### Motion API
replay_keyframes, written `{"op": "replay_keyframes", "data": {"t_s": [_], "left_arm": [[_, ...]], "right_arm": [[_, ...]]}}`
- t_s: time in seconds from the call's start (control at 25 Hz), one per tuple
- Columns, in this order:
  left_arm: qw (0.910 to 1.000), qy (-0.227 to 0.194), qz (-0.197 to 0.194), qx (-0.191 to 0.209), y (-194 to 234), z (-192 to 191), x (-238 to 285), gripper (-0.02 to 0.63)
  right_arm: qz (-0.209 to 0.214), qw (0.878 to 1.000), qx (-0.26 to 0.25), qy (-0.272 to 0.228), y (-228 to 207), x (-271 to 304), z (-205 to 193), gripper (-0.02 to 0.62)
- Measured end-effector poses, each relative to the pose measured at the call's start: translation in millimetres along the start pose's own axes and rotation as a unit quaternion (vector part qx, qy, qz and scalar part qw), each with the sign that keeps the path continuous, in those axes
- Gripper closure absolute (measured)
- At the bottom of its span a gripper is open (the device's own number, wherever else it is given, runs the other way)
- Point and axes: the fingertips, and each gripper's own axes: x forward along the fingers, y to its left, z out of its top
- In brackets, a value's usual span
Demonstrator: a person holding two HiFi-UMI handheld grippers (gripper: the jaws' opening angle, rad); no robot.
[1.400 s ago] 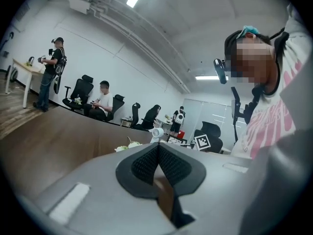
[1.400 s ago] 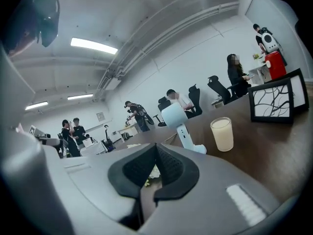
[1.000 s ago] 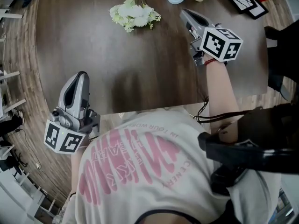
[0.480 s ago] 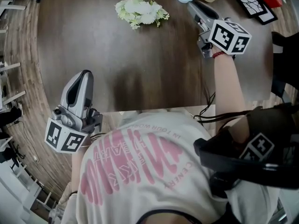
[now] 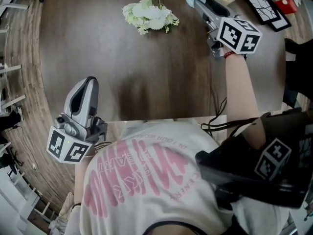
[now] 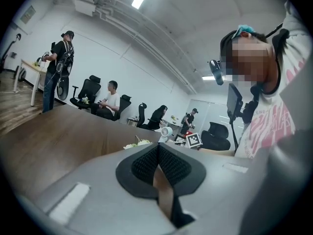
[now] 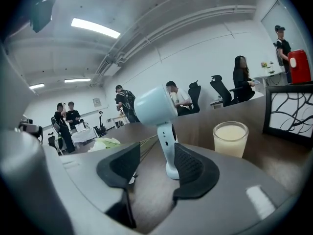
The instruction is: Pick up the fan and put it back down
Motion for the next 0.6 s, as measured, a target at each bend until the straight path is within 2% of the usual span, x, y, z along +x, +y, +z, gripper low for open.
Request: {"op": "replay_keyframes", "data": {"t_s": [0.24, 0.44, 0.6], "left_arm": [[0.9999, -0.002, 0.013, -0.002, 6, 3, -5, 0.586], [0.9999, -0.002, 0.013, 0.001, 6, 3, -3, 0.587], [0.9997, 0.000, 0.025, -0.001, 10, 0, -11, 0.586]], "right_arm": [[-0.012, 0.999, -0.028, 0.032, -6, 24, 0, 0.334], [-0.031, 0.998, -0.038, 0.045, -17, 42, 3, 0.334], [-0.044, 0.998, -0.029, 0.027, -23, 48, 11, 0.342]]}}
